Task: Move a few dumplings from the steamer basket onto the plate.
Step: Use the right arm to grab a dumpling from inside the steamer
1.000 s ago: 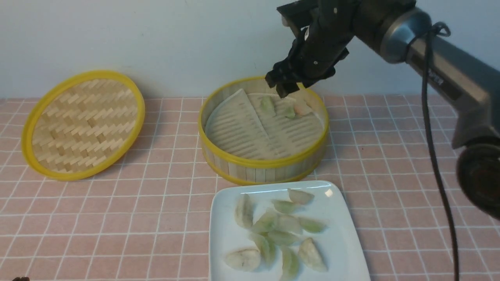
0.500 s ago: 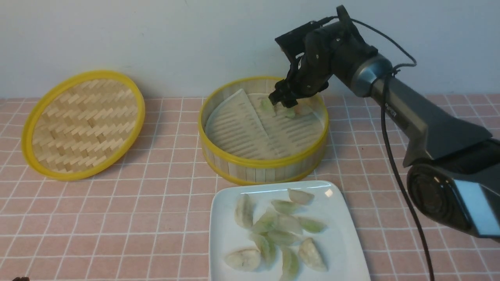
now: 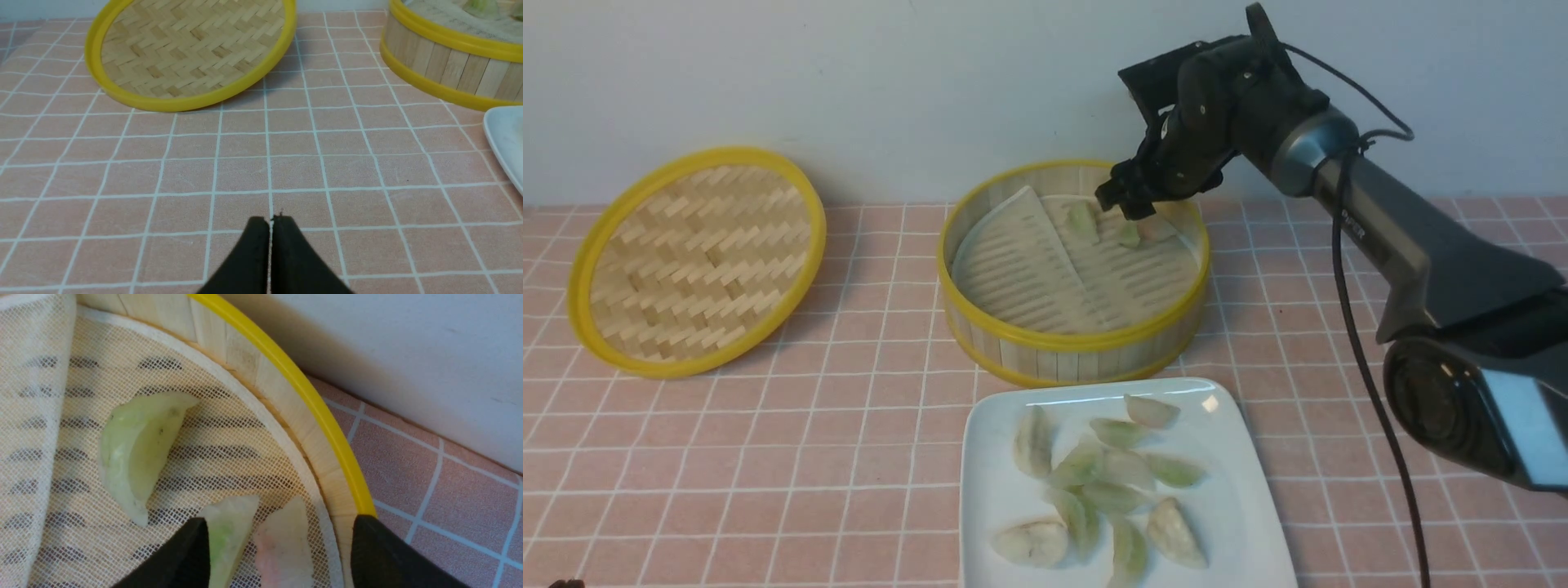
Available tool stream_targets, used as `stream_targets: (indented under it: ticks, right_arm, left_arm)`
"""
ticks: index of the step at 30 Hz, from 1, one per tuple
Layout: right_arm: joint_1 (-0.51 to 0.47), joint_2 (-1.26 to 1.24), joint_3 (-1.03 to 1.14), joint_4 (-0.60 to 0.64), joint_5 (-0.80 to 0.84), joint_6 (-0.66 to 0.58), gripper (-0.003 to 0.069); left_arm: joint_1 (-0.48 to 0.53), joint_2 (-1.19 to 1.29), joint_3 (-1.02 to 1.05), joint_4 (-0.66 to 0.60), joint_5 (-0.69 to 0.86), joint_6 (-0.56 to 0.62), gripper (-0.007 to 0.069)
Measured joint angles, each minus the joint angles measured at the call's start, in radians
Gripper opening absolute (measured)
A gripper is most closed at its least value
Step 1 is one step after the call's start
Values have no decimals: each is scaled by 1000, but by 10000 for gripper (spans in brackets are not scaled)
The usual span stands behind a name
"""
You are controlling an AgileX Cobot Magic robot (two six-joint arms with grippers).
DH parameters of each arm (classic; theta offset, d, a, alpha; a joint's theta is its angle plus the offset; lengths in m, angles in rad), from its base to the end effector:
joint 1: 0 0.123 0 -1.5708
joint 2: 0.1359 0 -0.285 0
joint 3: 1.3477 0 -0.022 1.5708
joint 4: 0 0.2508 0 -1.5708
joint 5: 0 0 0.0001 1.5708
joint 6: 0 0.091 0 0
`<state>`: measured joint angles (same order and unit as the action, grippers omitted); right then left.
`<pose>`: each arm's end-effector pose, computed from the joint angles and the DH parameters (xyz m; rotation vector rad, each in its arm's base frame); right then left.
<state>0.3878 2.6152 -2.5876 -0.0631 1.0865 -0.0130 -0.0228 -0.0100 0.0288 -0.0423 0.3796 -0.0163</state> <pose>0.5200 0.2069 0.1906 -0.5342 2.5397 0.0532 0.0525 -0.0026 0.1699 -0.0201 1.8821 -0.0685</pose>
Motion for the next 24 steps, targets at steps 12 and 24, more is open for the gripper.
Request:
stream_targets:
  ticks: [12, 24]
  right_arm:
    - [0, 0, 0, 40, 5, -33, 430]
    - [0, 41, 0, 39, -7, -36, 430]
  left_arm:
    - [0, 0, 0, 0, 0, 0, -6]
    - [0, 0, 0, 0, 0, 0, -6]
